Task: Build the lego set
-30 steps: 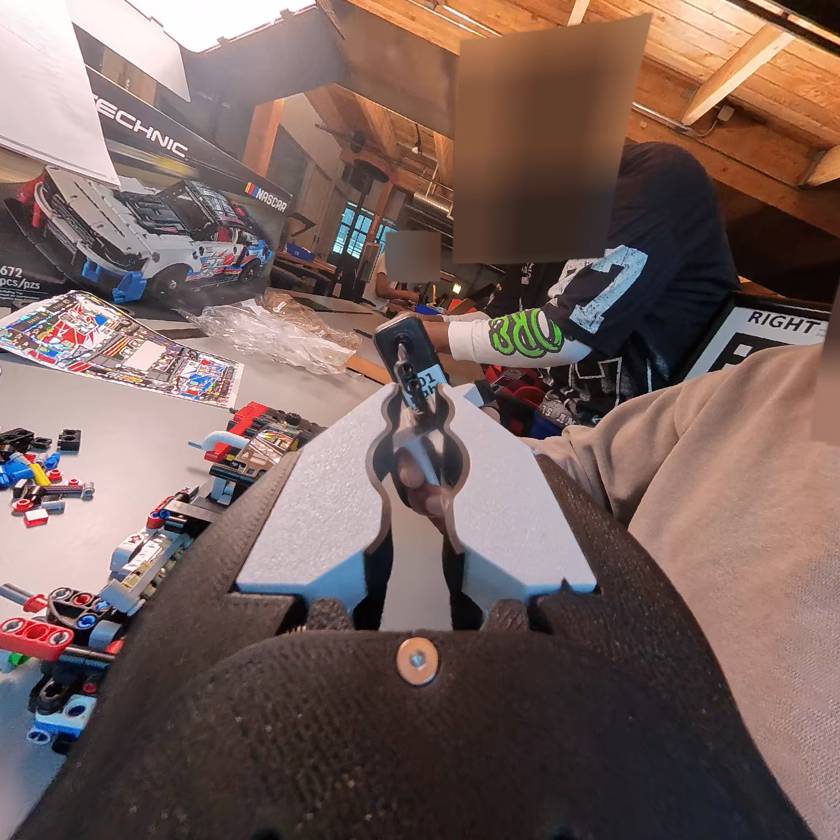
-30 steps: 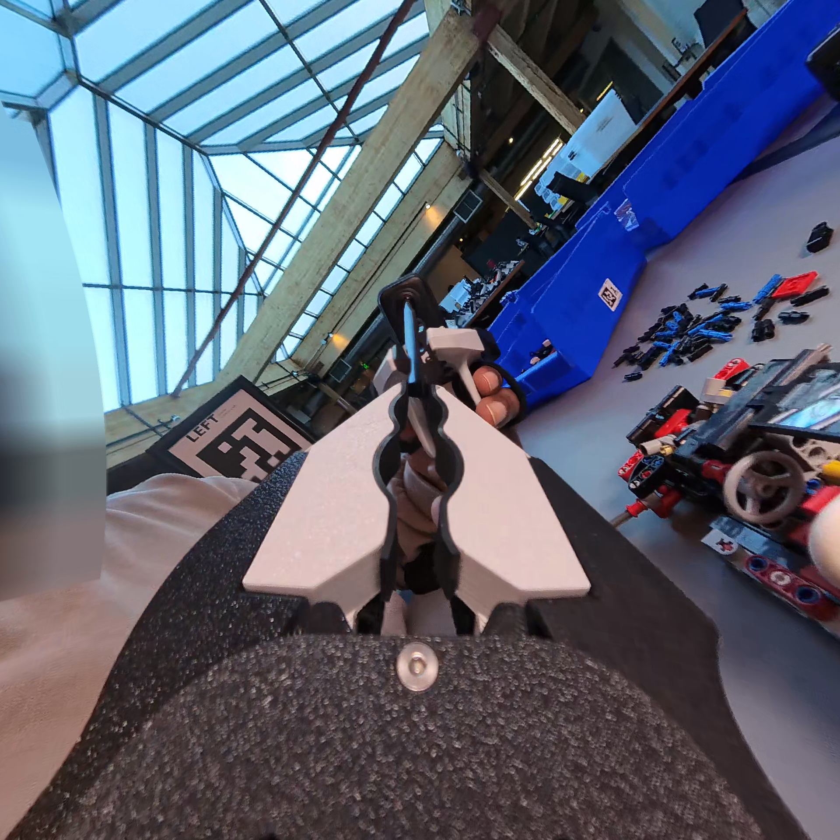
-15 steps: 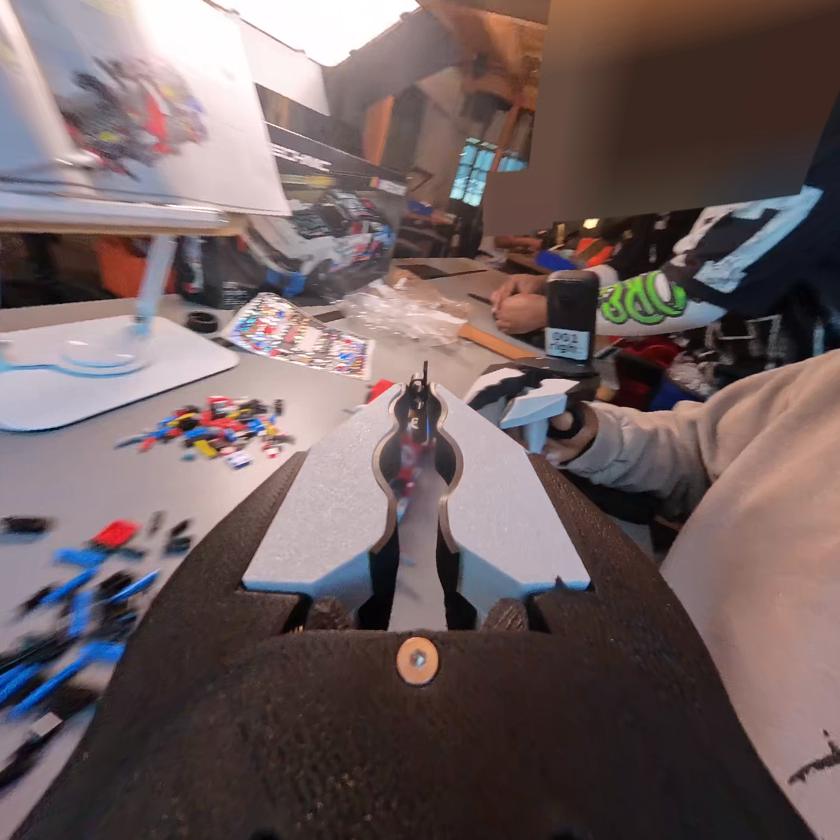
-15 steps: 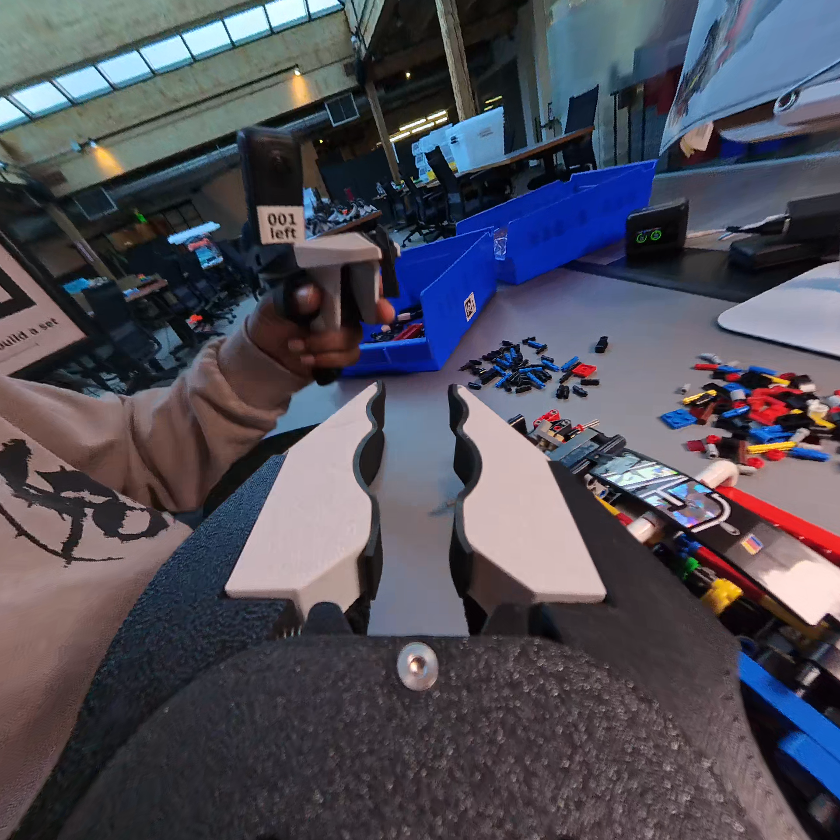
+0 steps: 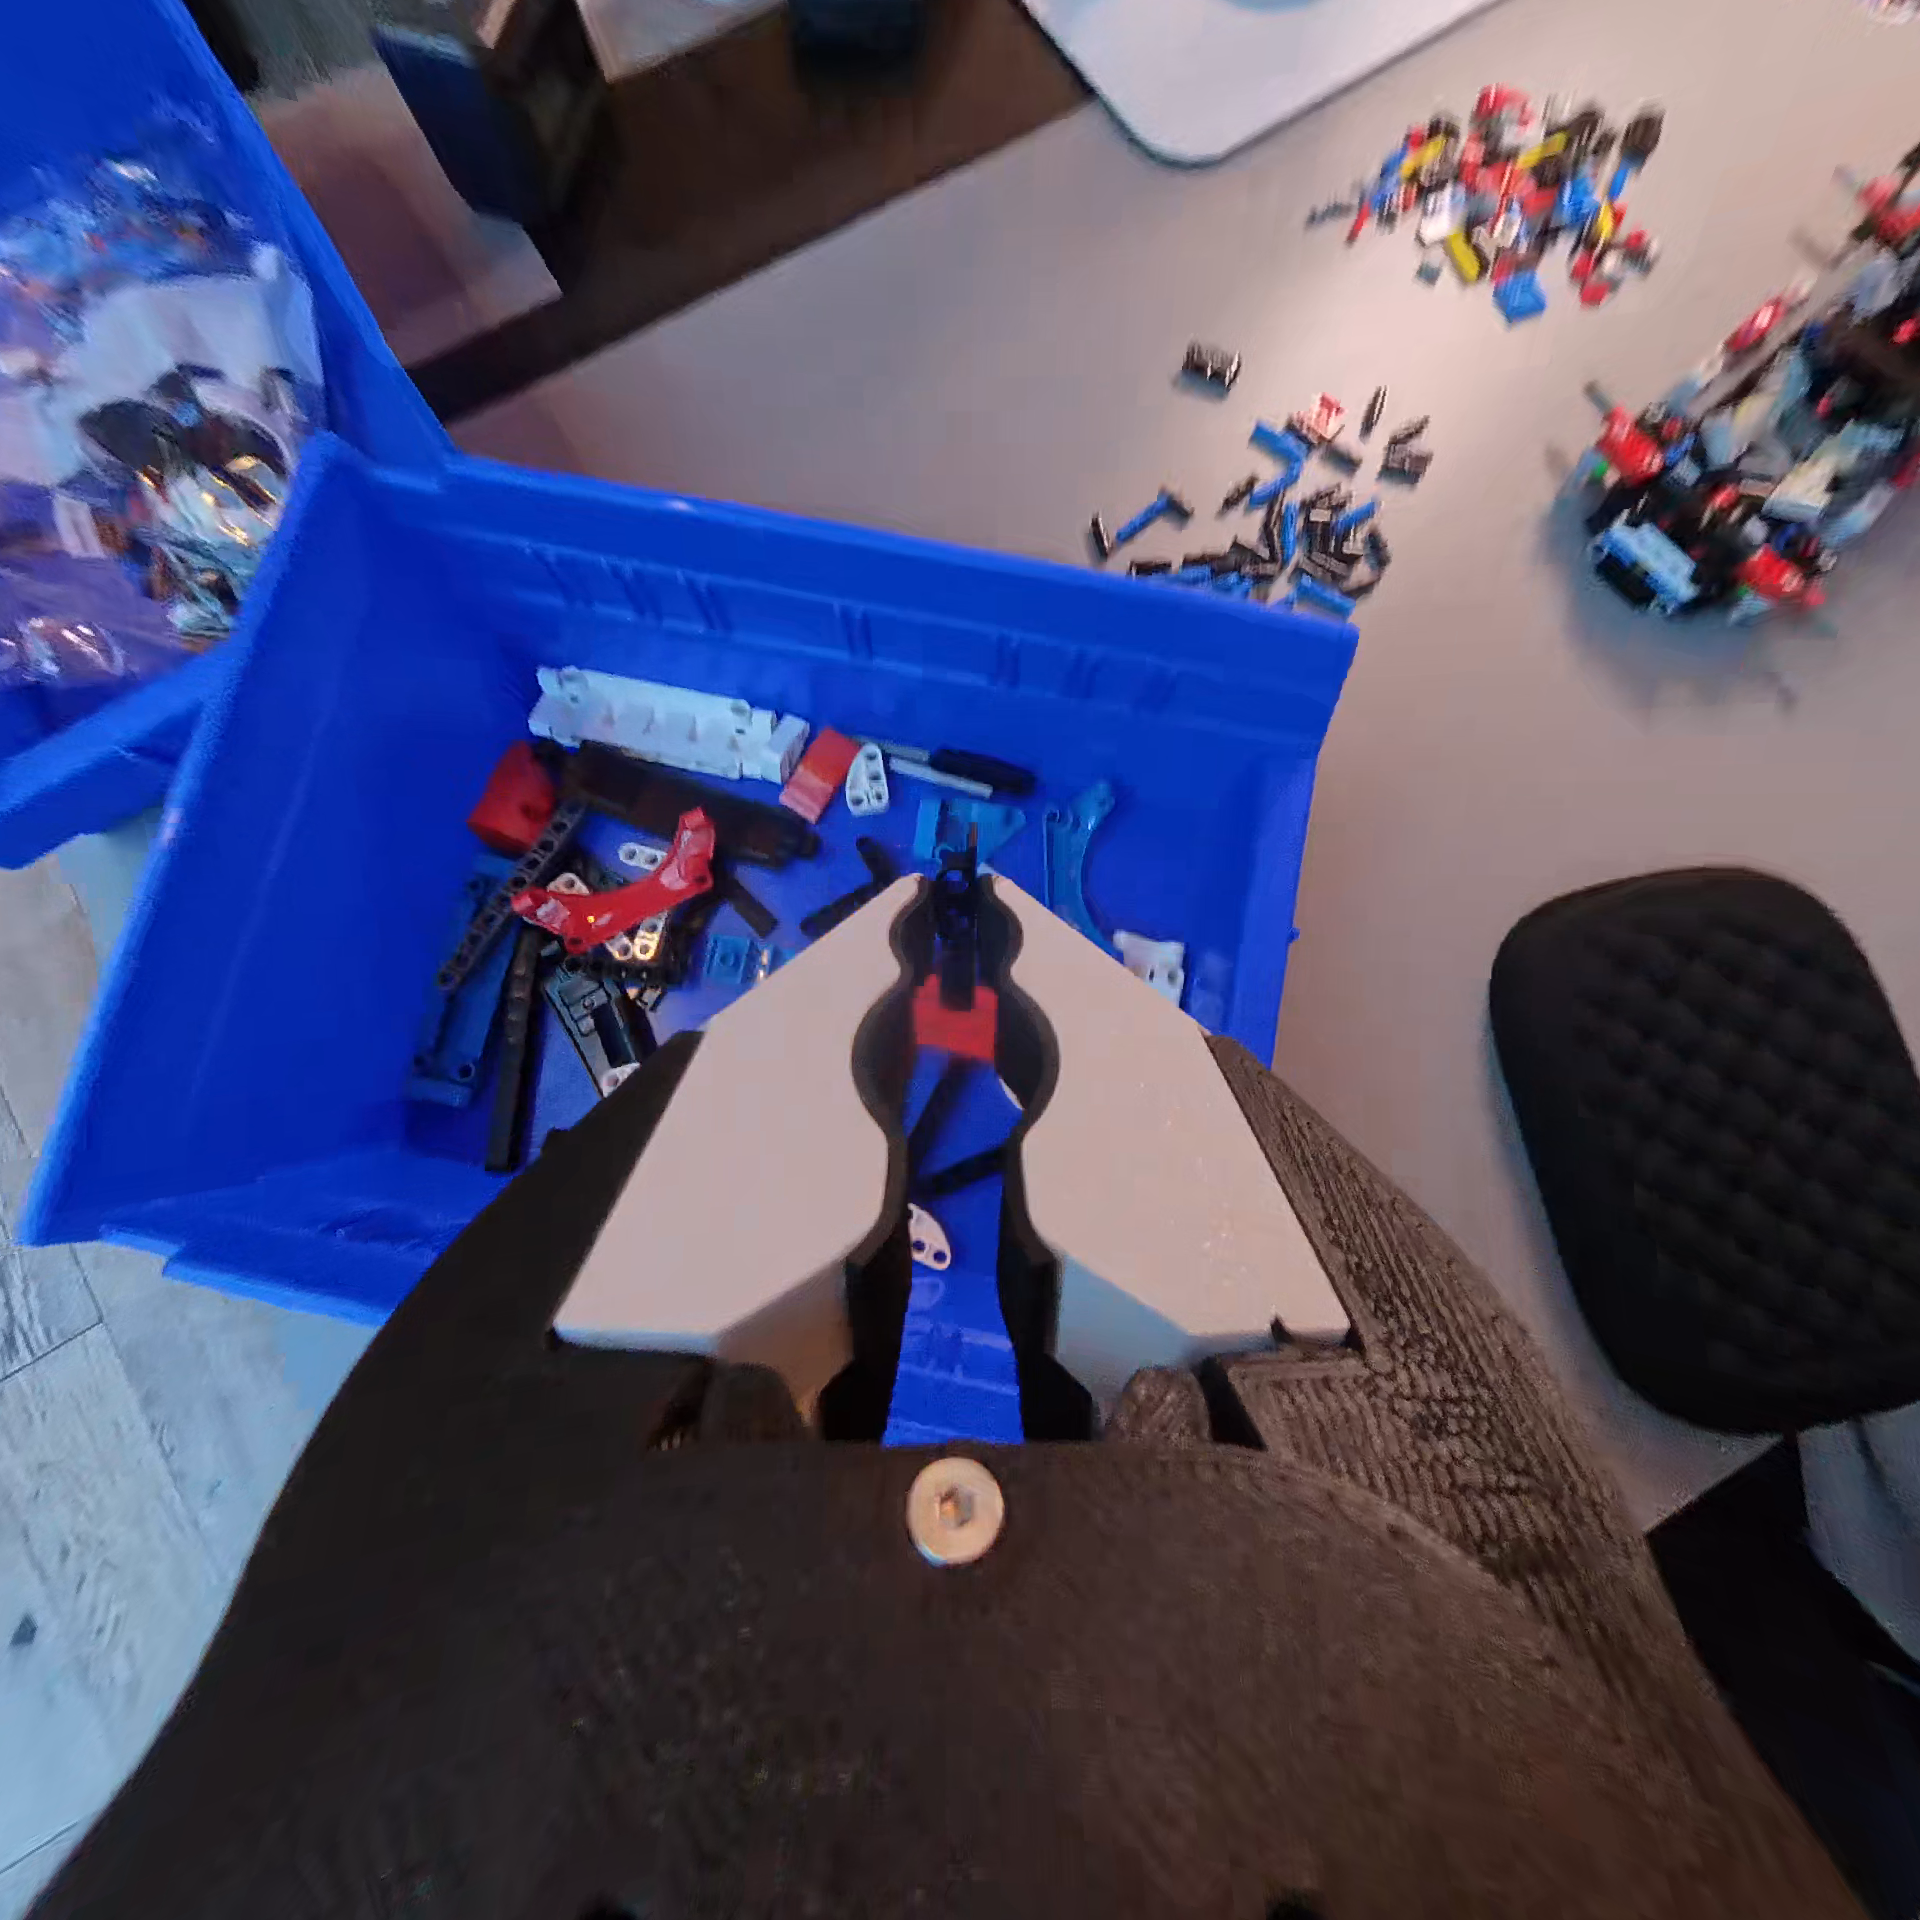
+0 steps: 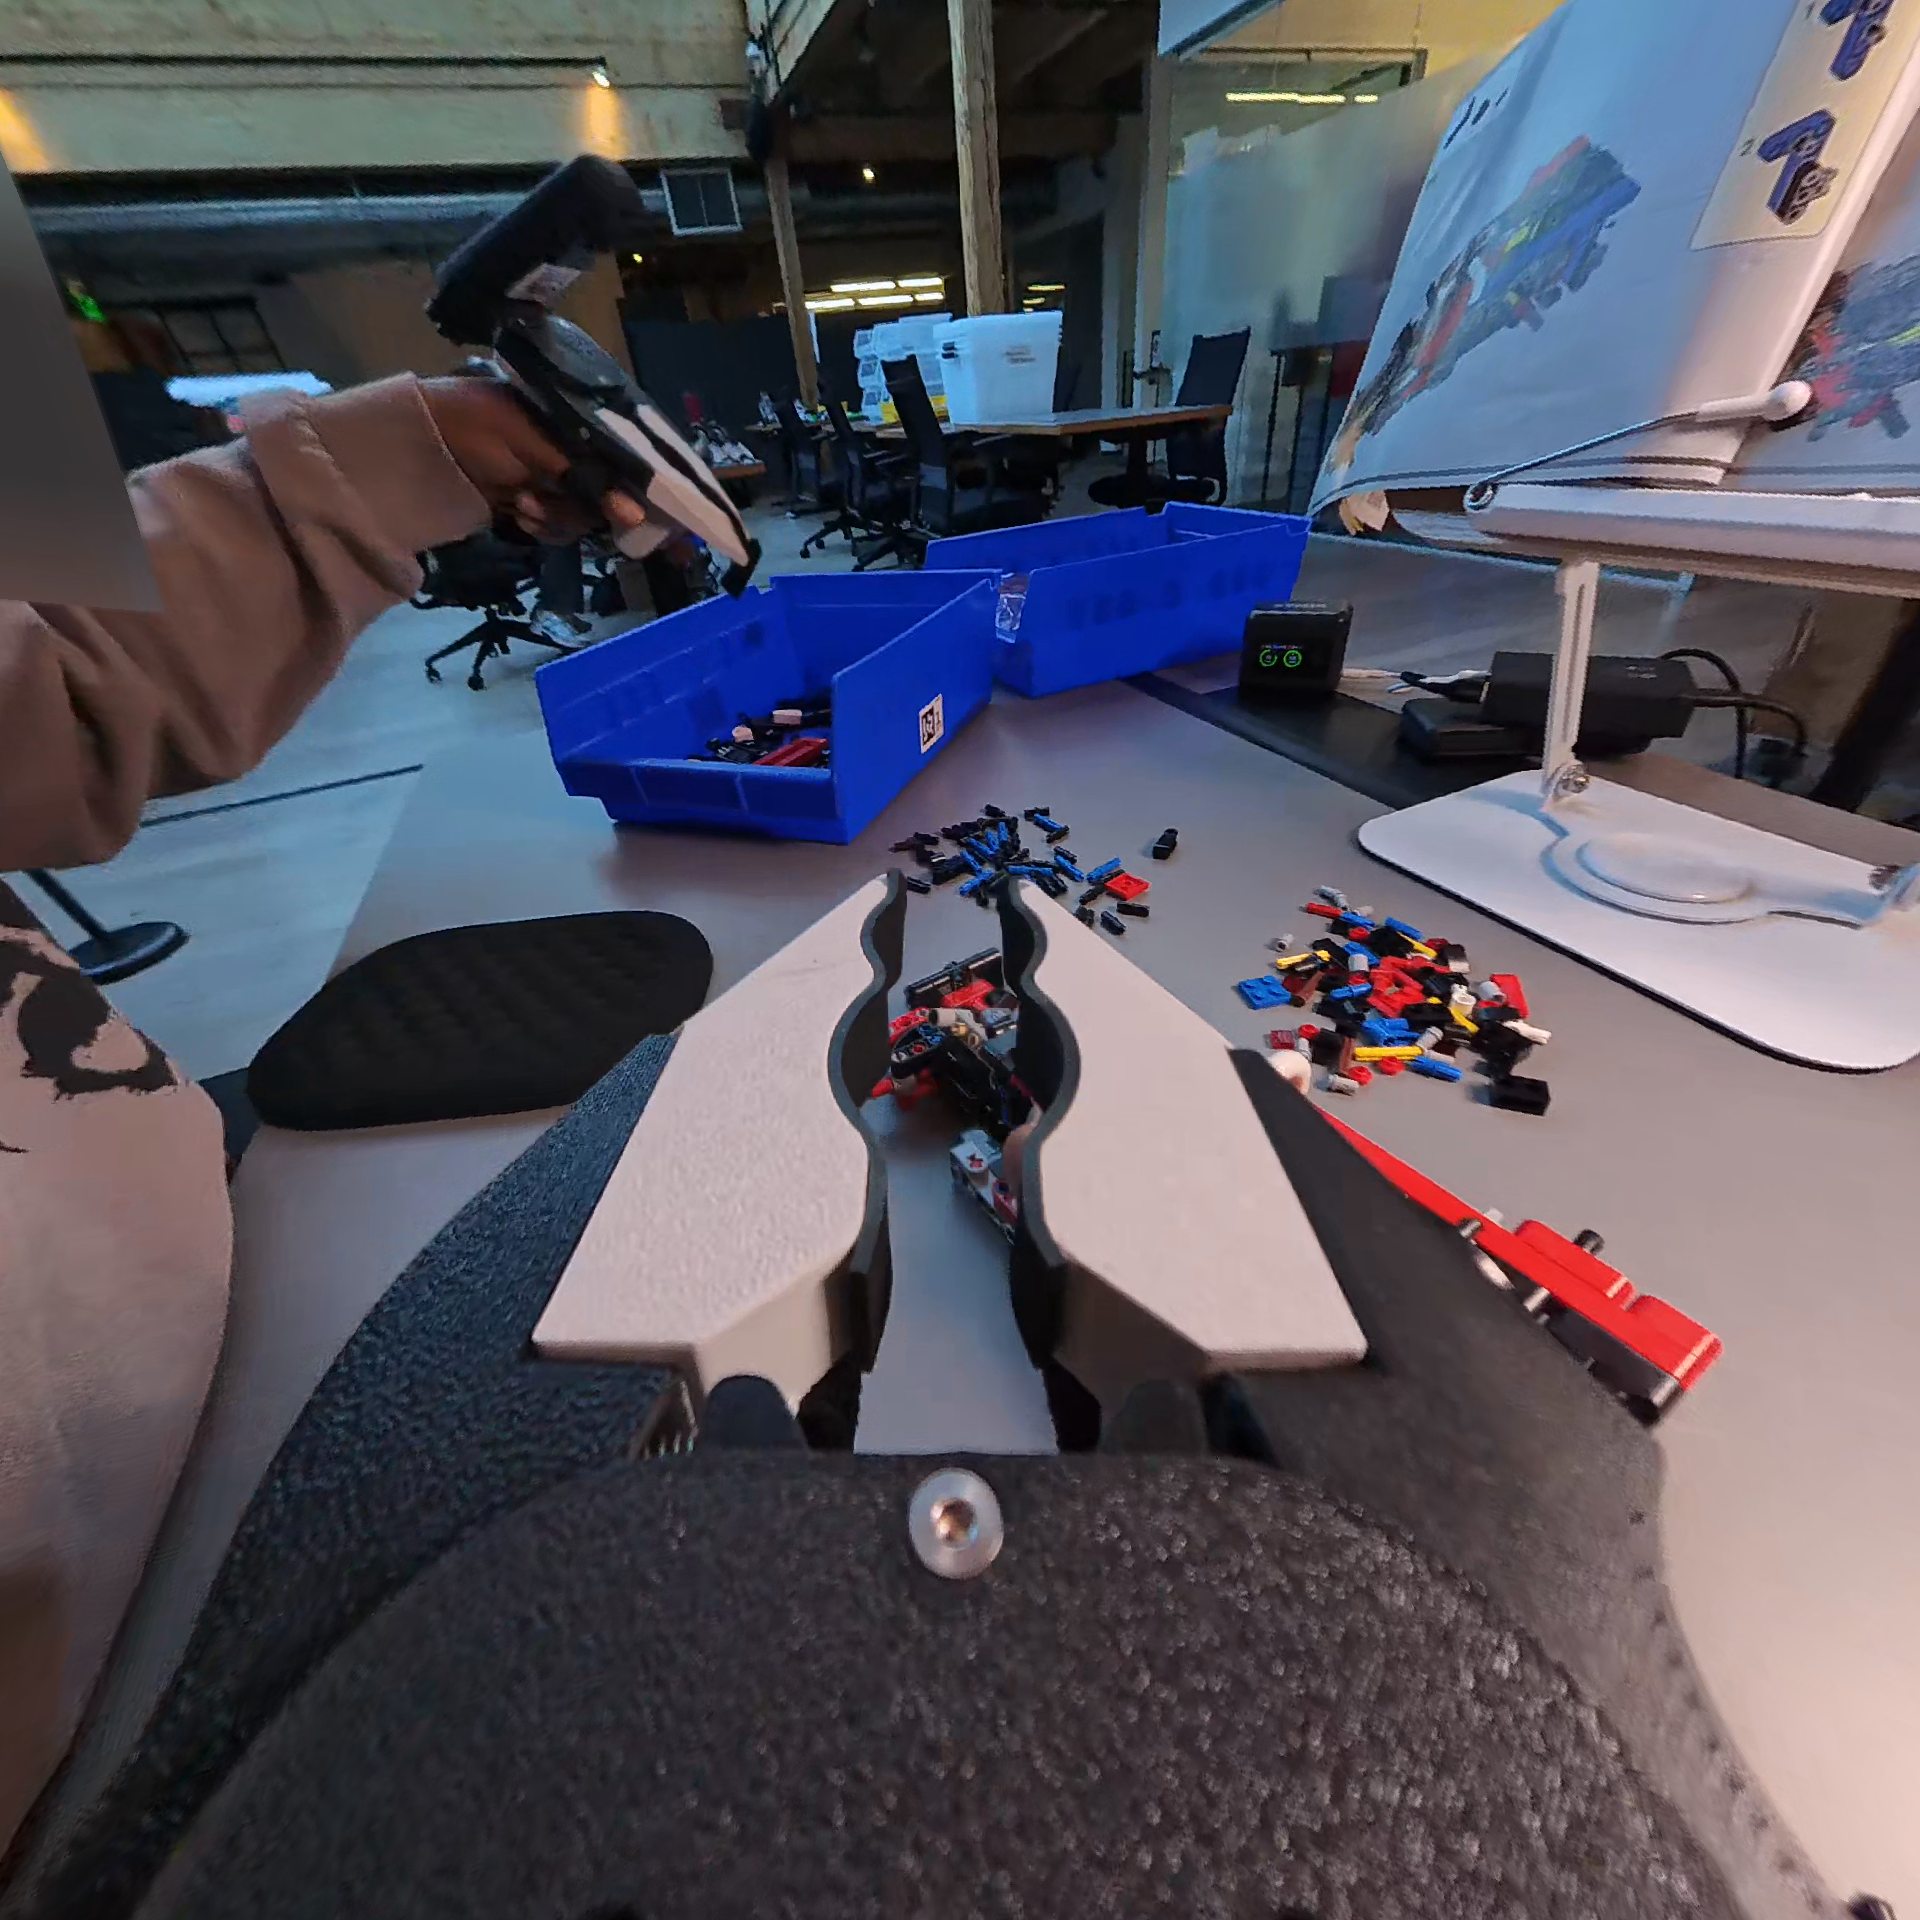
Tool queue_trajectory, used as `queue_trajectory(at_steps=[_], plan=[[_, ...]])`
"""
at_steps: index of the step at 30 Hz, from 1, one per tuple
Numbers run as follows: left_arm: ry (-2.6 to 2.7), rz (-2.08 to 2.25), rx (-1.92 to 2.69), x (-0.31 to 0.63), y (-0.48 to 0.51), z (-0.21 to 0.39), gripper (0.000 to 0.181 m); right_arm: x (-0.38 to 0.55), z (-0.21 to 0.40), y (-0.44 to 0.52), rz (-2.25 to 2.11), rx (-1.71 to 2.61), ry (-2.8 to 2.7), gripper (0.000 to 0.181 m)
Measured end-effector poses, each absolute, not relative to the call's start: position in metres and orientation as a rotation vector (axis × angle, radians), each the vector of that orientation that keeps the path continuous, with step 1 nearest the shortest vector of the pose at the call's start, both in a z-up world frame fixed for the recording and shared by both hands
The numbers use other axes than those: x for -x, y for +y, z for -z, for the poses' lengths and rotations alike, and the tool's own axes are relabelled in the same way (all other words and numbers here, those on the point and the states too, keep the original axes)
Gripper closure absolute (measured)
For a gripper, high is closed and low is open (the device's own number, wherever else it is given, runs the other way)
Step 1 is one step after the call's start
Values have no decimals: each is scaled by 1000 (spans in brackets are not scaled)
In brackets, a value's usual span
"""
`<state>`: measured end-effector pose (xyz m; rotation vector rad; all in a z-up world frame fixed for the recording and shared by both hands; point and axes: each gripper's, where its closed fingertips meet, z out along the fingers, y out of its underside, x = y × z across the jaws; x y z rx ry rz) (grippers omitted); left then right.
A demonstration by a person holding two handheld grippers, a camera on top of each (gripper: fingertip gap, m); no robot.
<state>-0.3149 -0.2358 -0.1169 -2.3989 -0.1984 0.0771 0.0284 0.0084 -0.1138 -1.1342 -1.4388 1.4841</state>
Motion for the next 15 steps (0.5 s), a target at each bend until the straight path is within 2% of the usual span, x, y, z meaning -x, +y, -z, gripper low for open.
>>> queue_trajectory(at_steps=[7,15], plan=[[34,70,2700,296,-240,191,176,-34,121,30,-1429,1230,-1378,167],[392,388,2811,253,-256,217,176,-38,128,53,-1386,1391,-1295,168]])
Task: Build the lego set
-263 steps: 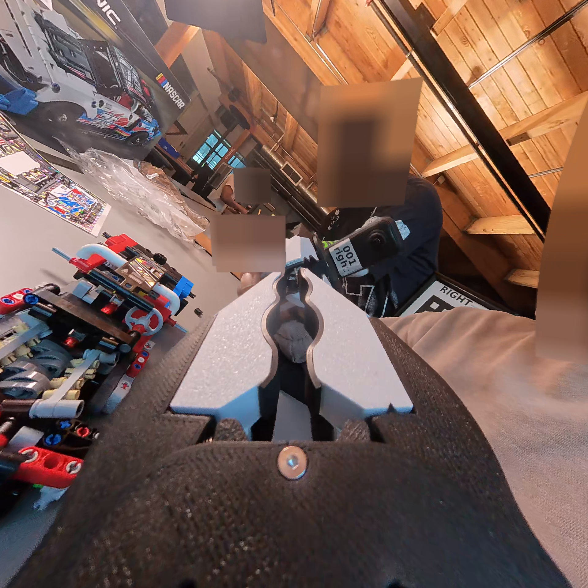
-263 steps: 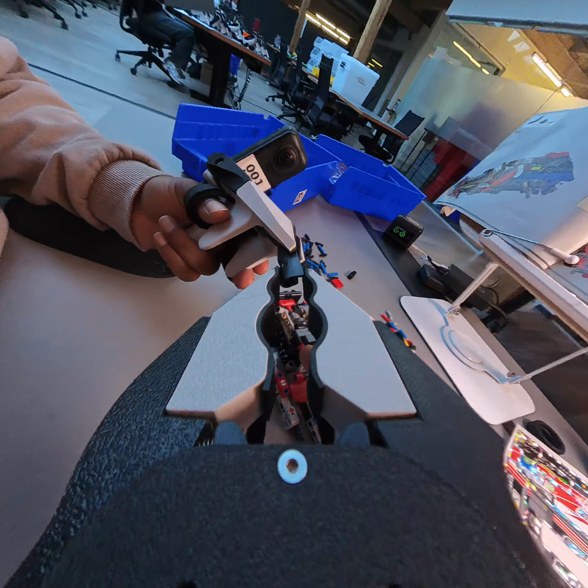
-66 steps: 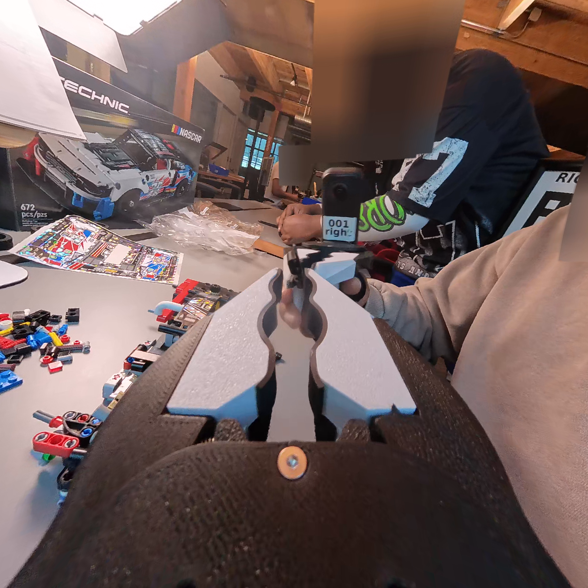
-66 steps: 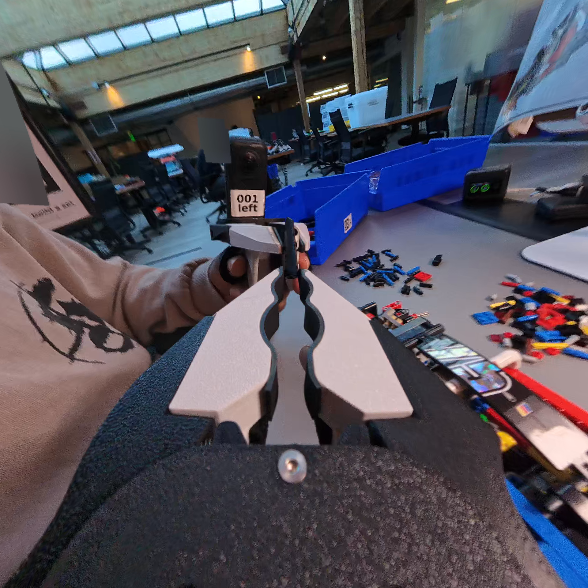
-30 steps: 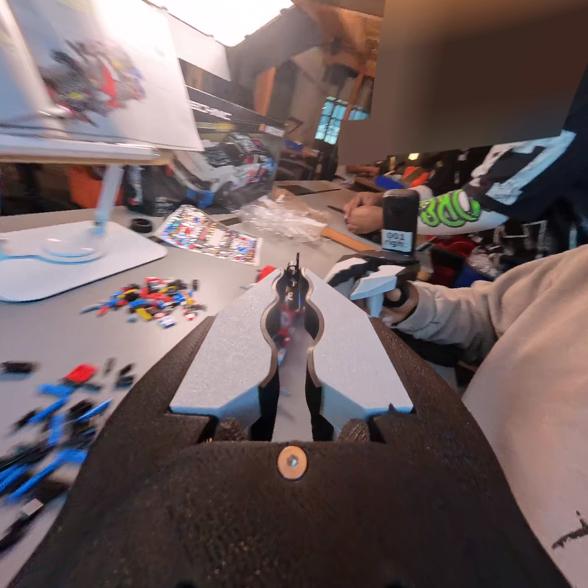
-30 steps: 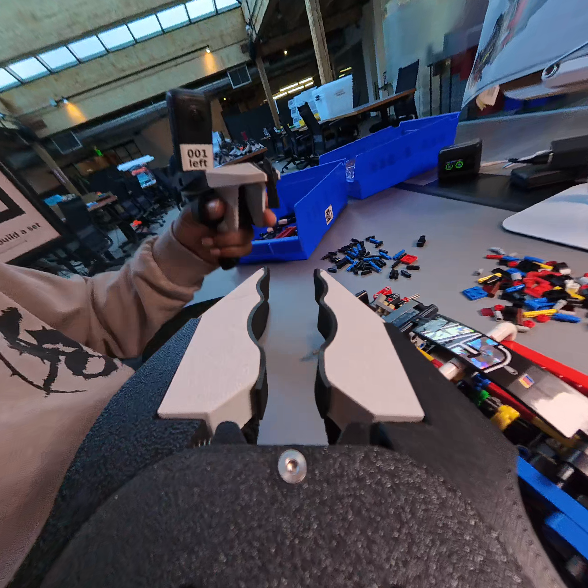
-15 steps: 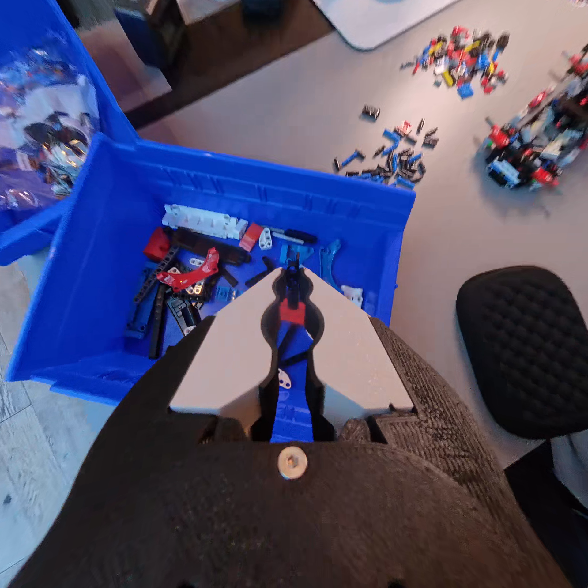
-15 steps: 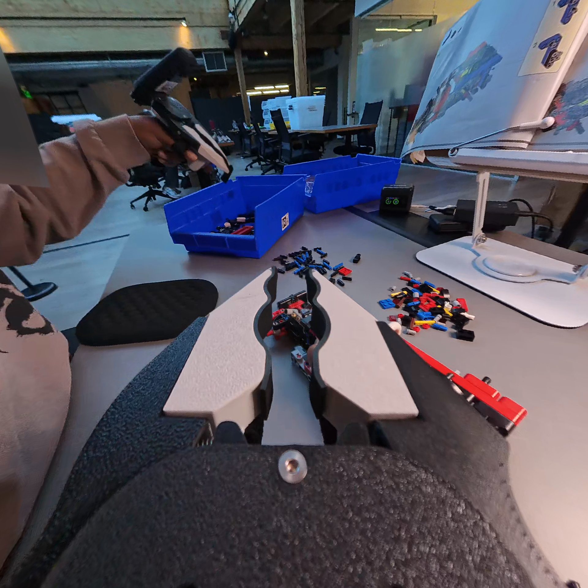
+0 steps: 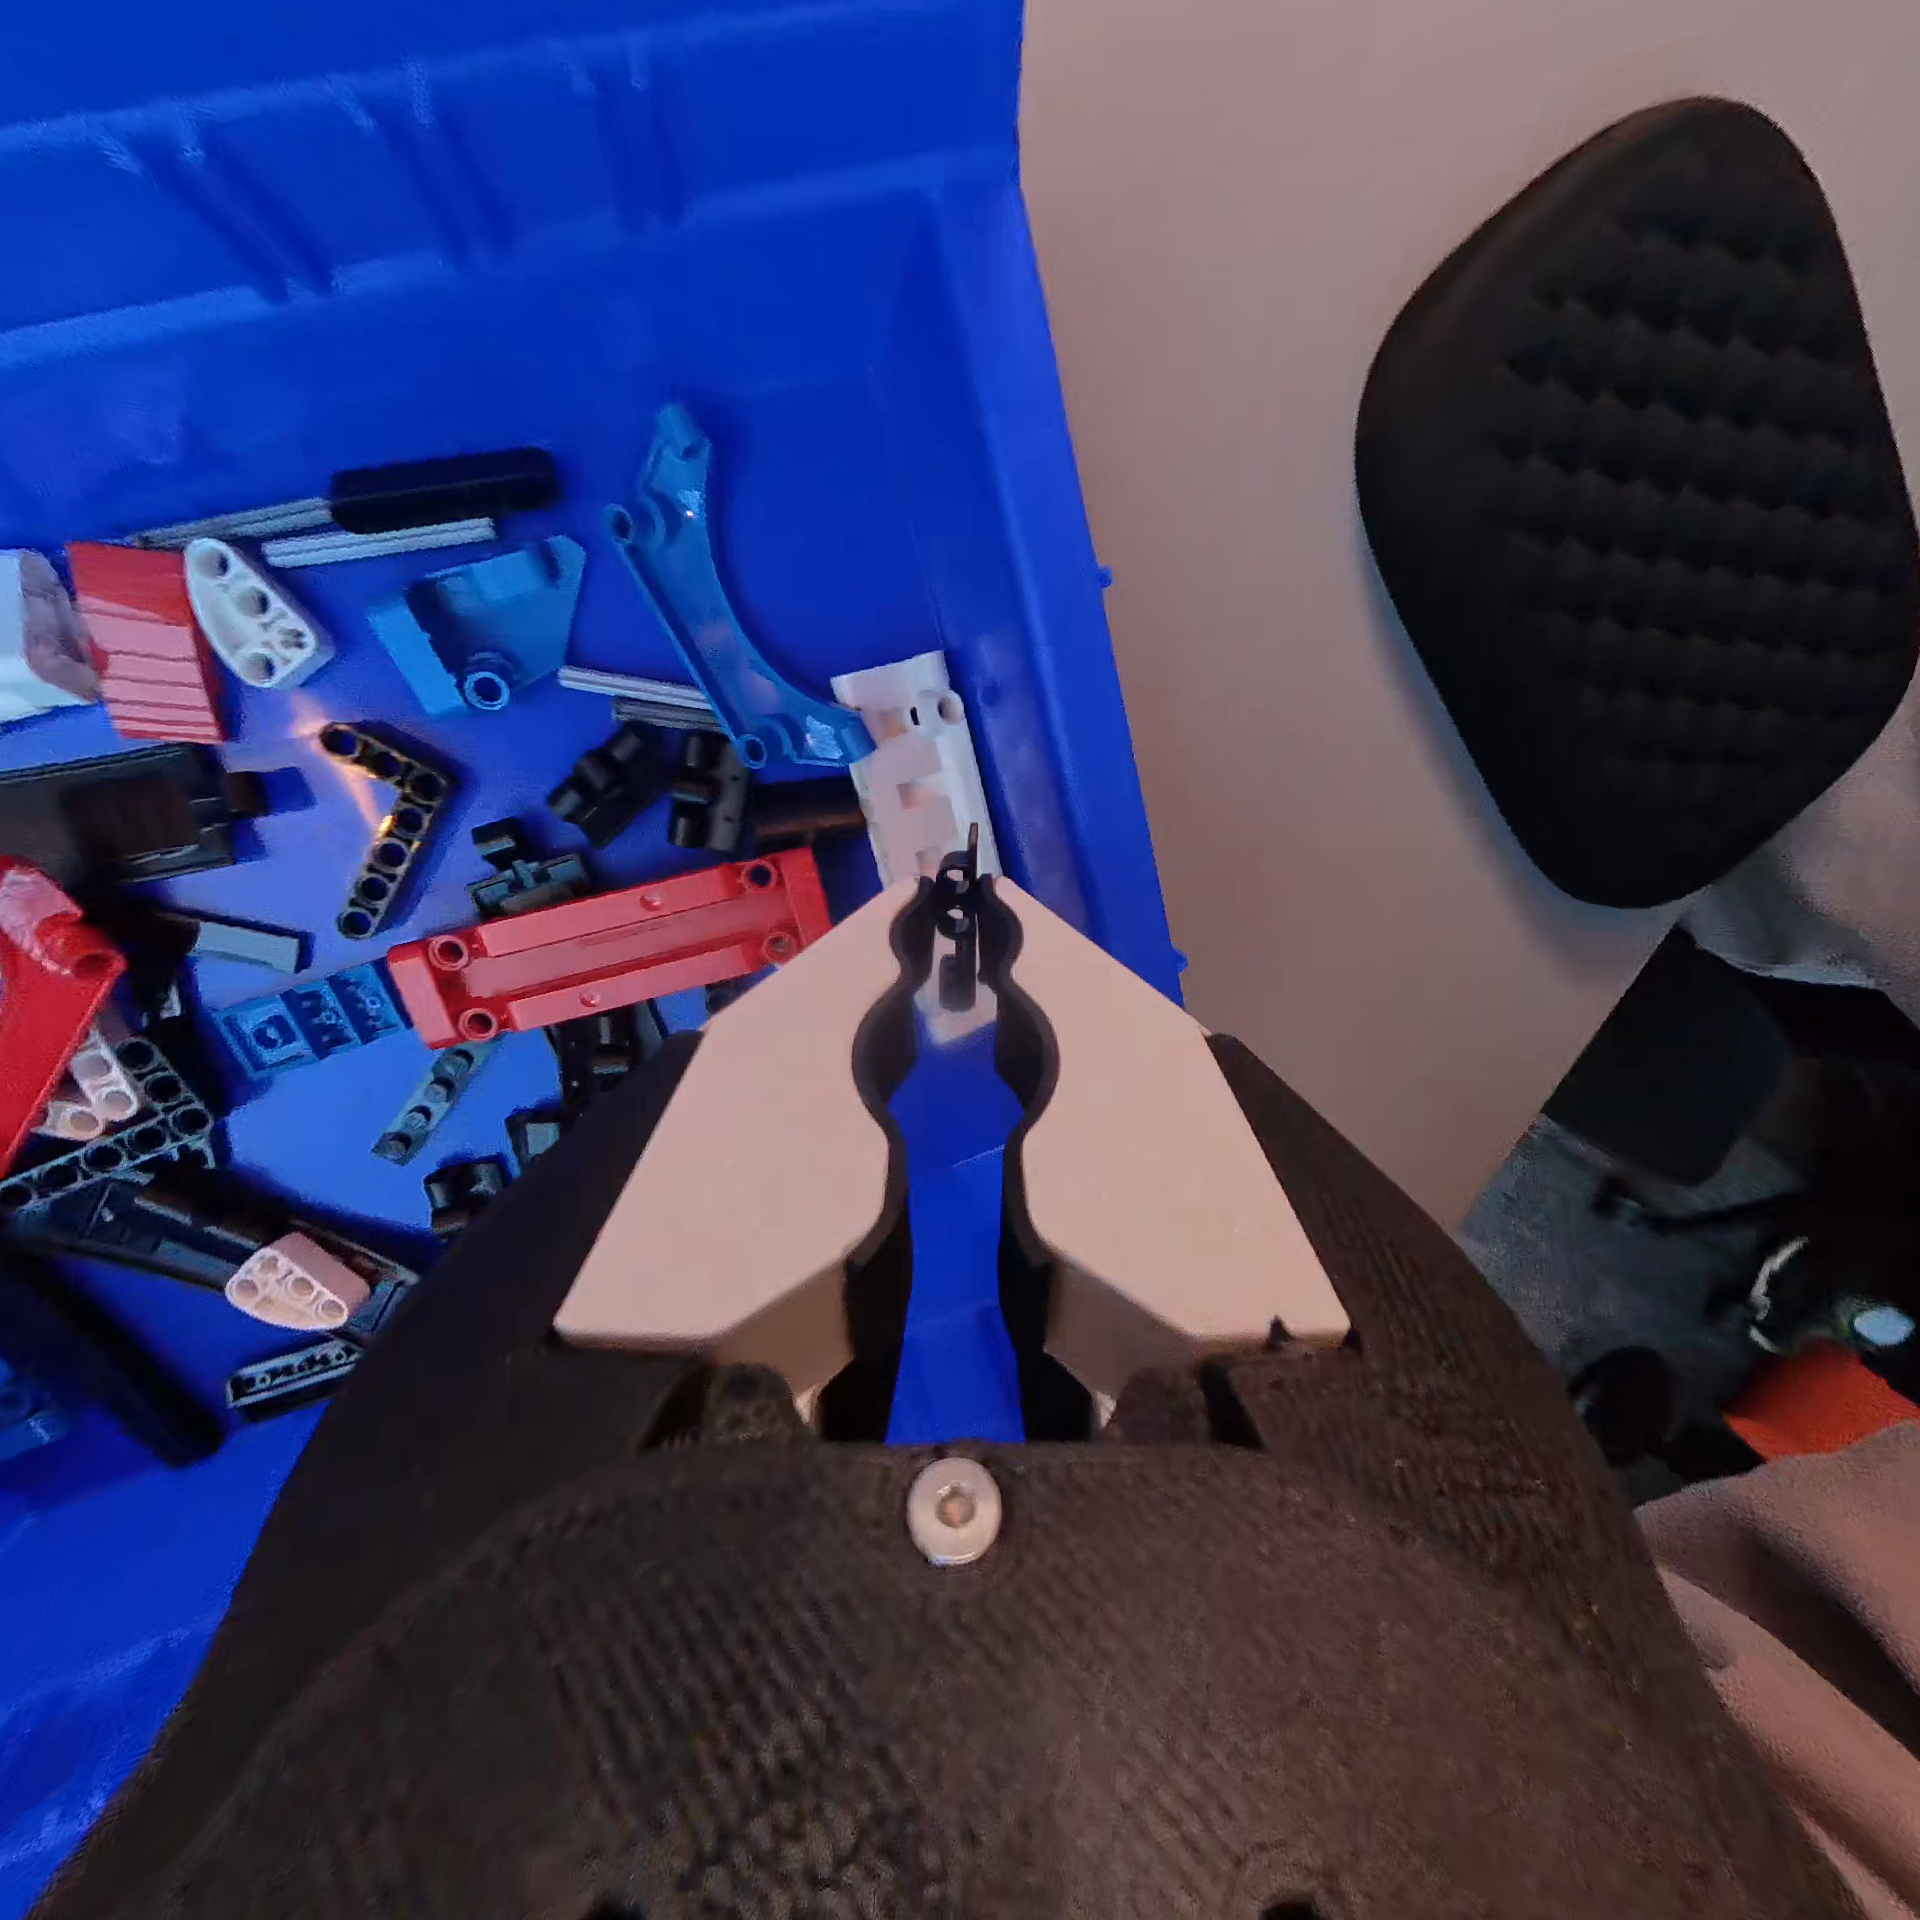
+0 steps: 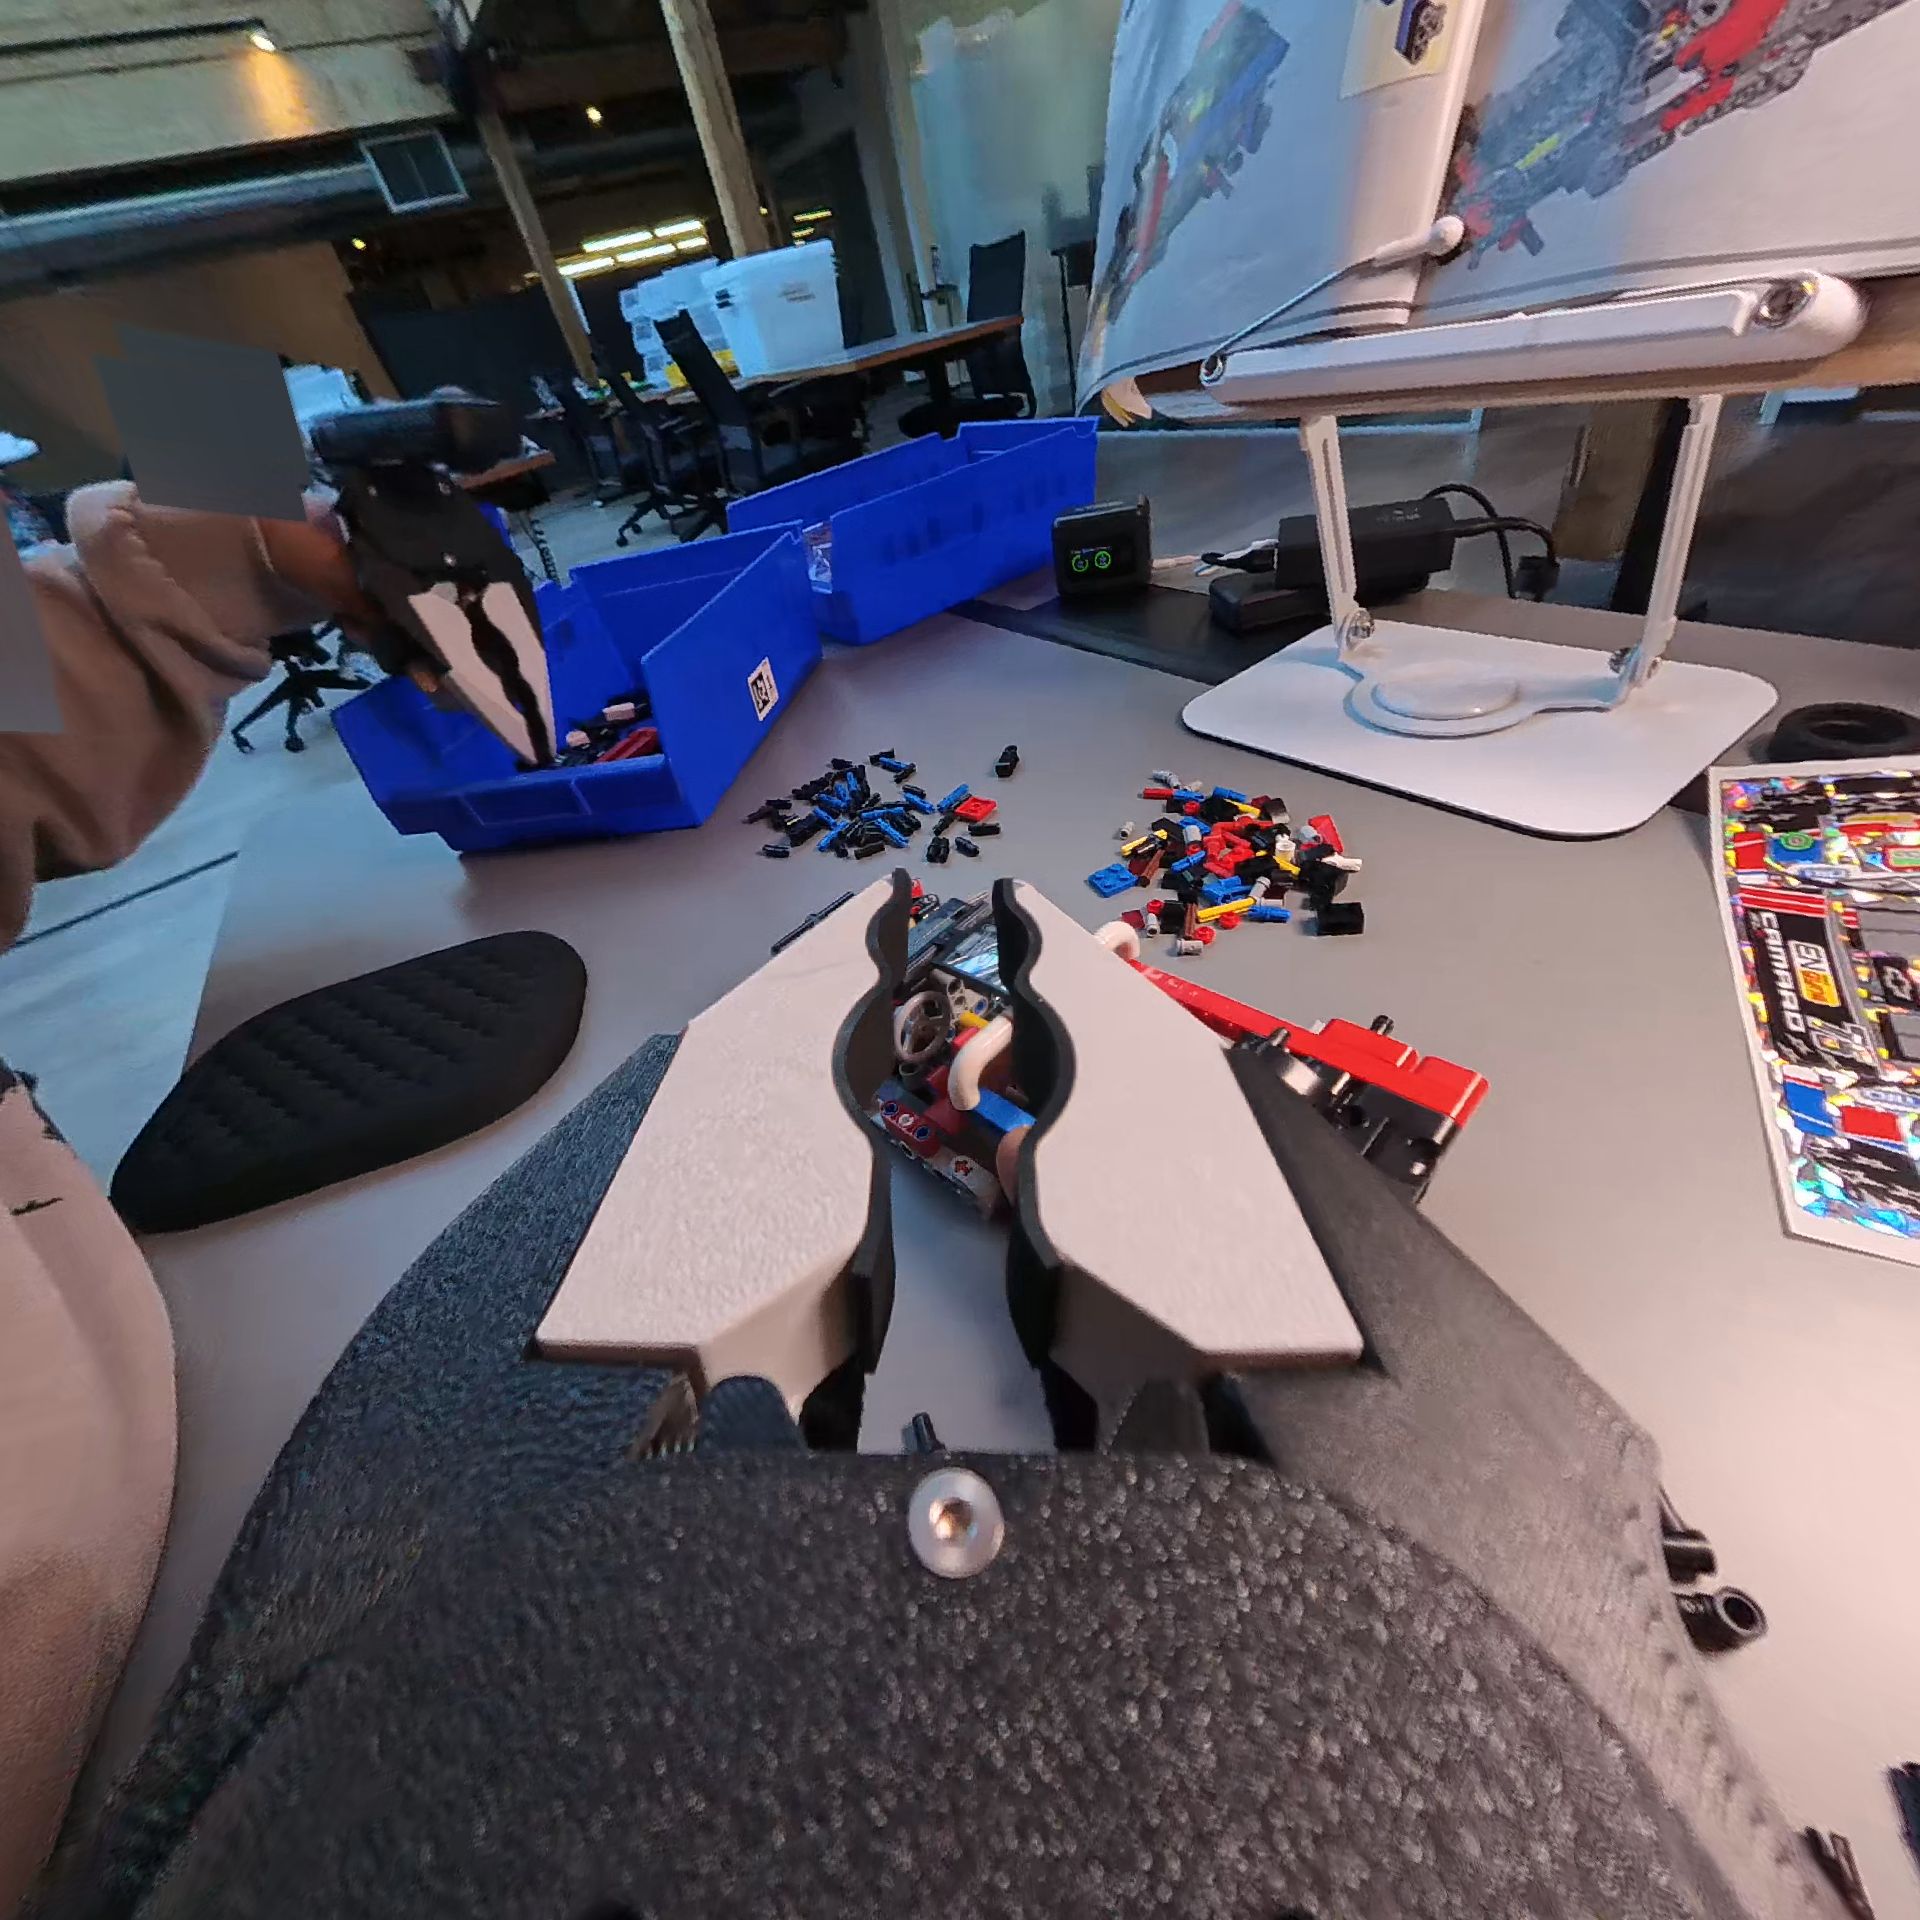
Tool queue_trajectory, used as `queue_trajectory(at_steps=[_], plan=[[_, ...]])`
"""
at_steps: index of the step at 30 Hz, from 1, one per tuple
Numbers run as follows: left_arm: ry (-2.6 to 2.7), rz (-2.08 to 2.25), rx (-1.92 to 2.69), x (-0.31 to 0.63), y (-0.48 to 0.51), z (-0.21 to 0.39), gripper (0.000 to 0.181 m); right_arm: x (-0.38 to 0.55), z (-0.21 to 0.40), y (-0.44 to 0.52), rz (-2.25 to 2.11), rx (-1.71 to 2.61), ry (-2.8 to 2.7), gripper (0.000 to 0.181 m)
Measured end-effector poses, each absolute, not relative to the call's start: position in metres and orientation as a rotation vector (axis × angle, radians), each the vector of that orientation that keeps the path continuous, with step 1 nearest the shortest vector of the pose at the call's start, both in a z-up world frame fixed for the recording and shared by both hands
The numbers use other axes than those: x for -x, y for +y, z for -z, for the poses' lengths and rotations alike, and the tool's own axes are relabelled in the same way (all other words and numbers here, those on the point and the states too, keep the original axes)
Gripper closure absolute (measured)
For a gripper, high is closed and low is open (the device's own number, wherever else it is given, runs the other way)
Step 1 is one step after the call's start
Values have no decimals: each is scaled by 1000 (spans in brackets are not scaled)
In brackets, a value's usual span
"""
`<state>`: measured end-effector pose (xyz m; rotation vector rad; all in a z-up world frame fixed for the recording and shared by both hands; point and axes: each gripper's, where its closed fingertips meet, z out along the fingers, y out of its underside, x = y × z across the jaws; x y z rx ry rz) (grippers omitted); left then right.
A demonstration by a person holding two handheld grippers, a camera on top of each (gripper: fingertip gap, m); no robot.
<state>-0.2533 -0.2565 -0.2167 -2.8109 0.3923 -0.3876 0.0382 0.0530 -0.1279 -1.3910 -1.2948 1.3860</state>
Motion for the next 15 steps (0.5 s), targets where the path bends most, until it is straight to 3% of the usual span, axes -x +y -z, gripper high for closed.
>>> queue_trajectory(at_steps=[15], plan=[[585,520,2939,240,-259,245,176,-18,134,50,-1407,1441,-1293,168]])
